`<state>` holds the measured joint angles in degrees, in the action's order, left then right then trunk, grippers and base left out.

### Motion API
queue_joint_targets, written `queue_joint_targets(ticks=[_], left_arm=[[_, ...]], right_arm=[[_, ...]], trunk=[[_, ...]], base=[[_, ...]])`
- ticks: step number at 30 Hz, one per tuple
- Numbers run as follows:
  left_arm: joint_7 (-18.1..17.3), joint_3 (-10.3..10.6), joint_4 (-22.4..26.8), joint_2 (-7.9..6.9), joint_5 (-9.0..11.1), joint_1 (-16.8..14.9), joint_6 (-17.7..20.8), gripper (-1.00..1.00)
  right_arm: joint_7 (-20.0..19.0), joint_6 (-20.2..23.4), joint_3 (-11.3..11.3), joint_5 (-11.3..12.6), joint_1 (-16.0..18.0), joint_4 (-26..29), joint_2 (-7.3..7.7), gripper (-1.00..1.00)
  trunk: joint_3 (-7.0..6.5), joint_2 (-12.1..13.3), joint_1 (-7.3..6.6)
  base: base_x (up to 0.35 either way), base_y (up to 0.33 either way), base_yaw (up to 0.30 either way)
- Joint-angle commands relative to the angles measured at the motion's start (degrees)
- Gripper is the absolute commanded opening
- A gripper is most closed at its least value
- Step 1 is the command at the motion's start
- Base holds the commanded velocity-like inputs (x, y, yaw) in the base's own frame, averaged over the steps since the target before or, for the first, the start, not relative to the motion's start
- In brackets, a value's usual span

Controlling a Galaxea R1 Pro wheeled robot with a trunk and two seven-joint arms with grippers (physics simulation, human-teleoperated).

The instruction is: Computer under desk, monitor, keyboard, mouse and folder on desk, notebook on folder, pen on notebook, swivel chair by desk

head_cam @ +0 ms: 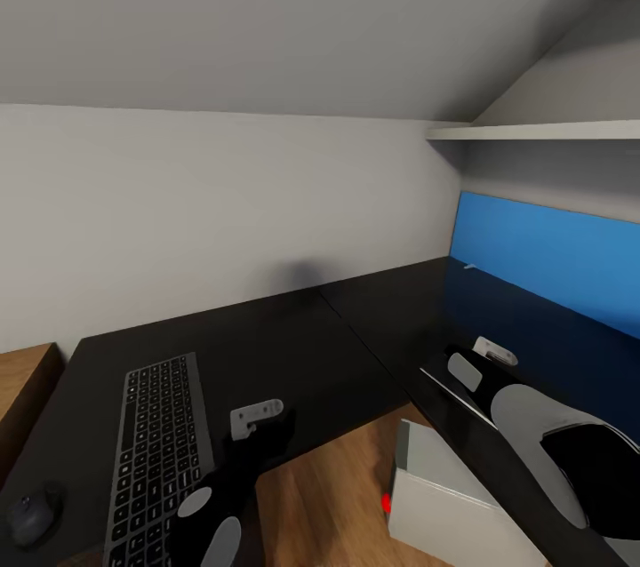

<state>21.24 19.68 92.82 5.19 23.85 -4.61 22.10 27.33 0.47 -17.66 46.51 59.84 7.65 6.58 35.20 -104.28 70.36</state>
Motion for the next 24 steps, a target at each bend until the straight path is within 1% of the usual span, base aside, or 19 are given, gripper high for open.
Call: queue_joint_targets(ticks=[1,7,12,20,24], left_arm=[[0.5,0.13,0.08,-0.01,0.58,-0.05,0.14,1.0],[0.47,0.29,0.08,0.0,0.58,-0.05,0.14,1.0],[0.47,0.38,0.08,0.0,0.57,-0.05,0.14,1.0],[0.39,0.75,0.08,0.09,0.5,-0.05,0.14,1.0],[0.39,0.84,0.08,0.15,0.5,-0.05,0.14,1.0]], right_arm=[[0.26,0.06,-0.39,0.6,0.02,0.09,0.02,1.0],[0.26,0.01,-0.41,0.6,0.02,0.09,0.01,1.0],[0.26,0.0,-0.39,0.6,0.02,0.09,0.01,1.0],[0.26,-0.03,-0.45,0.6,0.02,0.09,-0.02,1.0],[0.26,-0.03,-0.45,0.6,0.02,0.09,-0.01,1.0]], trunk=[[0.06,-0.03,-0.01],[0.06,-0.03,-0.01],[0.06,-0.03,-0.01],[0.06,-0.03,-0.01],[0.06,-0.03,-0.01]], base=[[-0.001,0.001,0.0],[-0.014,0.0,0.0],[-0.094,0.0,0.0],[-0.022,0.0,0.0],[-0.091,0.0,0.0]])
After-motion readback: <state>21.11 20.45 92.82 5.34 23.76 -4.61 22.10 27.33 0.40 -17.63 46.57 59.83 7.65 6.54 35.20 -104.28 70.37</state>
